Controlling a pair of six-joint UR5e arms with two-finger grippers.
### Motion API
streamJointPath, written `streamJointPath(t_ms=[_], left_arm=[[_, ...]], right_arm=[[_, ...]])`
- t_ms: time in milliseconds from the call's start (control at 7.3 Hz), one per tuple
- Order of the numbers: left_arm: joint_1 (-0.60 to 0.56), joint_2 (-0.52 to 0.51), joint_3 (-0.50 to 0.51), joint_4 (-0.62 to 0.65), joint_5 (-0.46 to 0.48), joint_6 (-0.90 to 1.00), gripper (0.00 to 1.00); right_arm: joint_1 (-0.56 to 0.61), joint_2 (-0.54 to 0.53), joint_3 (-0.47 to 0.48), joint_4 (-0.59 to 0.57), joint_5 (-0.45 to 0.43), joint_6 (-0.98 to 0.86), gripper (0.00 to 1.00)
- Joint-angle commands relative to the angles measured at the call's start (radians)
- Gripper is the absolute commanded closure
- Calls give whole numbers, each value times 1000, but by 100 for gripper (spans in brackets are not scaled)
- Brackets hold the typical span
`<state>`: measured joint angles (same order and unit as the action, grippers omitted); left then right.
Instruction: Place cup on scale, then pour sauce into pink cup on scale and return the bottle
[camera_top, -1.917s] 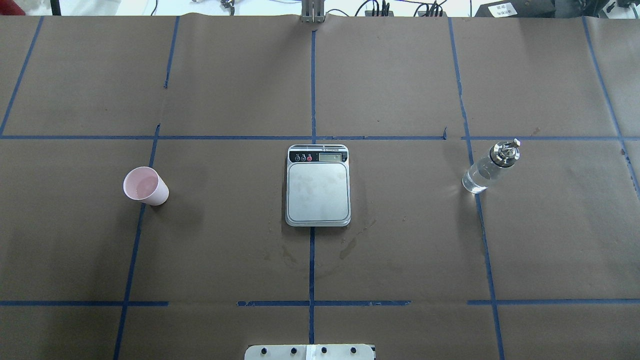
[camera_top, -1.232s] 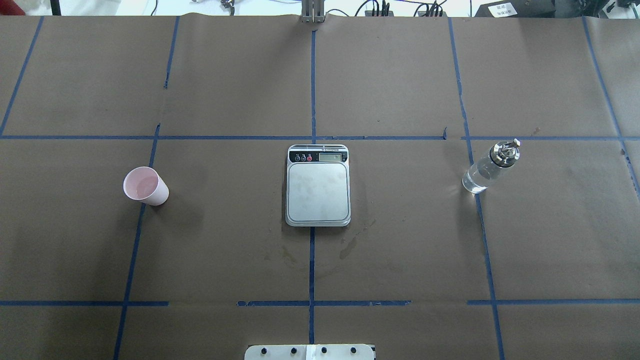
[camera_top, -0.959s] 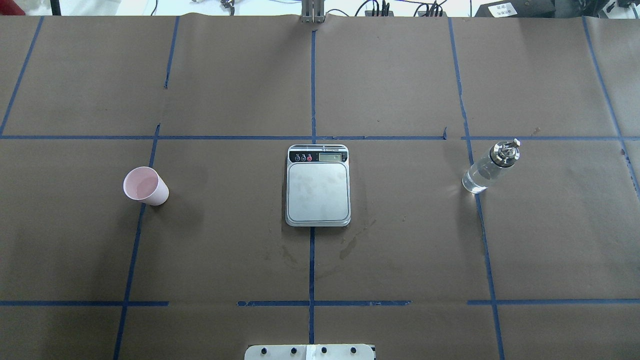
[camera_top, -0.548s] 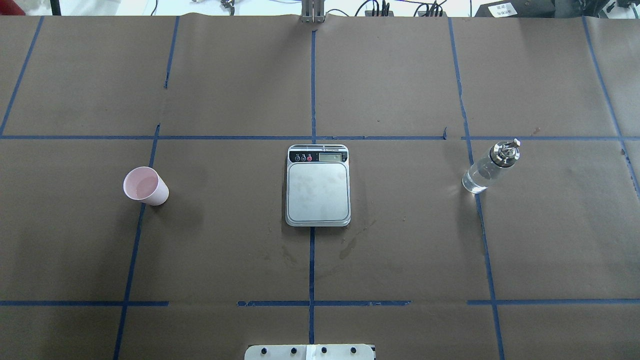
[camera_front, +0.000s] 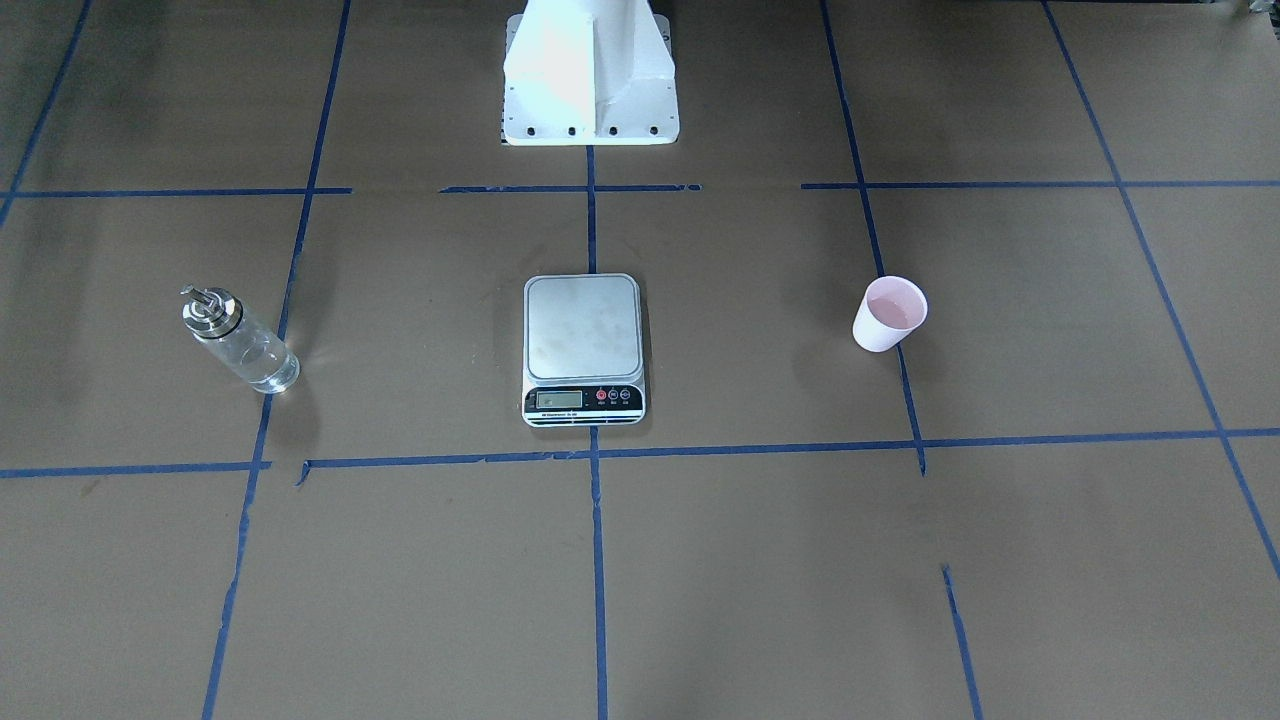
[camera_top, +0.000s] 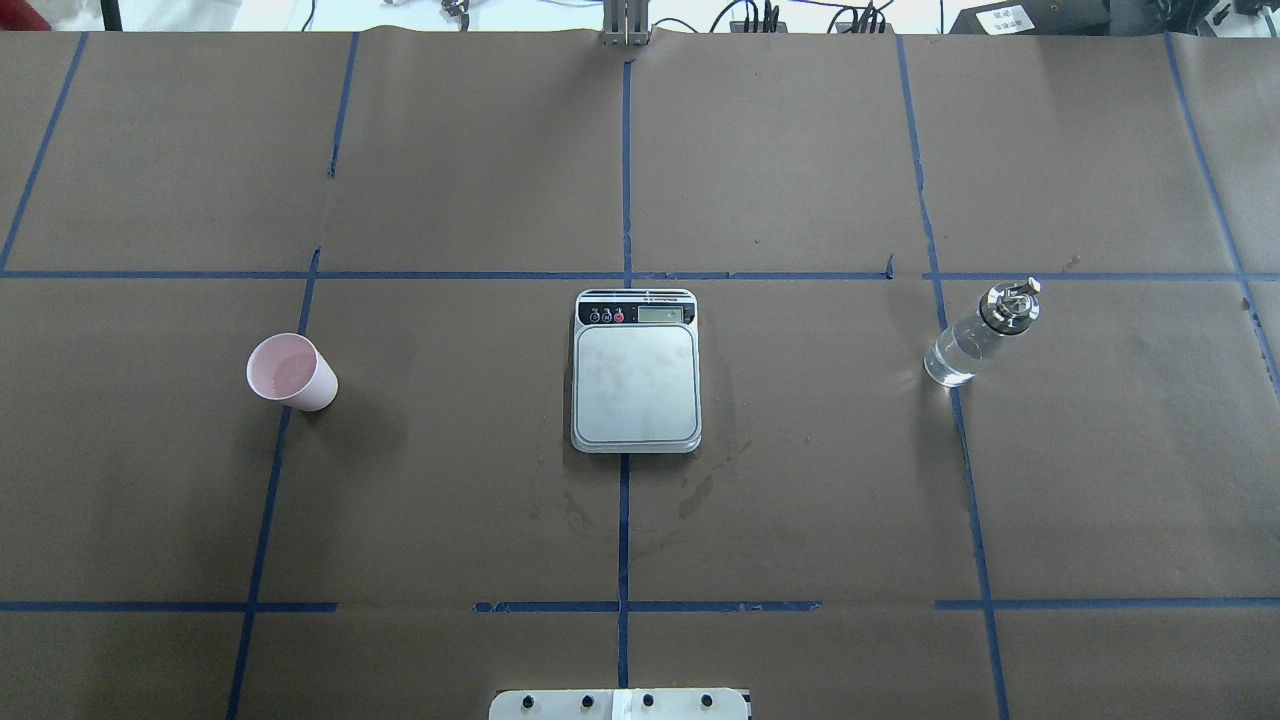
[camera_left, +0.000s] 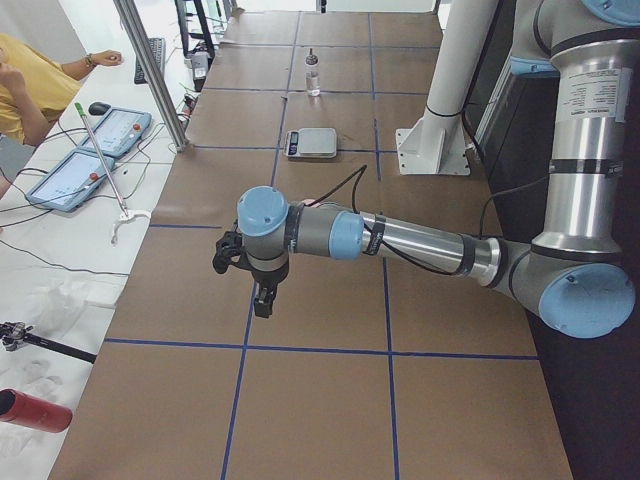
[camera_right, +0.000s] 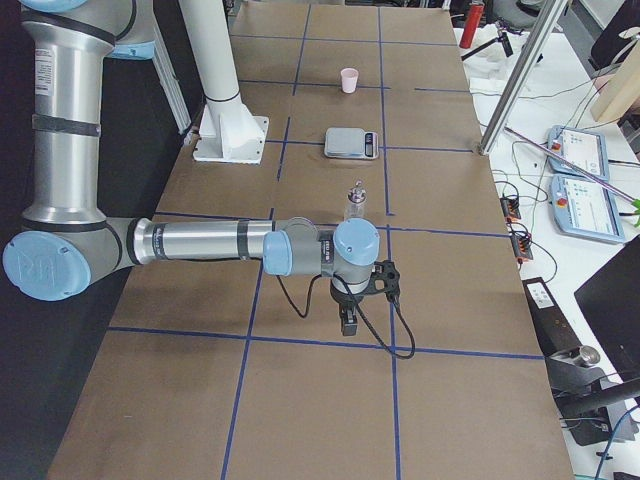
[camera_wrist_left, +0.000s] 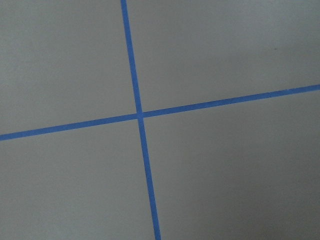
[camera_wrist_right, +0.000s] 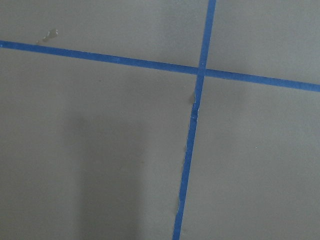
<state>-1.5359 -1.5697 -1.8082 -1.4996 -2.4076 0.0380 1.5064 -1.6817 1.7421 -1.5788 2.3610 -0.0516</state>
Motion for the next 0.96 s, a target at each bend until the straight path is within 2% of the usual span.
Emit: streamJointPath(t_ms=[0,137,274,685,822], left_arm=[[170,-3,-92,-114,-15,-273,0],[257,-9,-108,-163,-16,-425,0],[314,-48,-80,-177,-18,-520,0],[543,-137,-59,-195,4,-712,0],[571,-145,-57,-195,65,-721,0]], right_arm=[[0,-12,28,2,9,-2,0],[0,-13,33,2,9,-2,0],[0,-13,33,2,9,-2,0],[0,-13,33,2,12,-1,0],[0,-13,37,2,29,-4,0]])
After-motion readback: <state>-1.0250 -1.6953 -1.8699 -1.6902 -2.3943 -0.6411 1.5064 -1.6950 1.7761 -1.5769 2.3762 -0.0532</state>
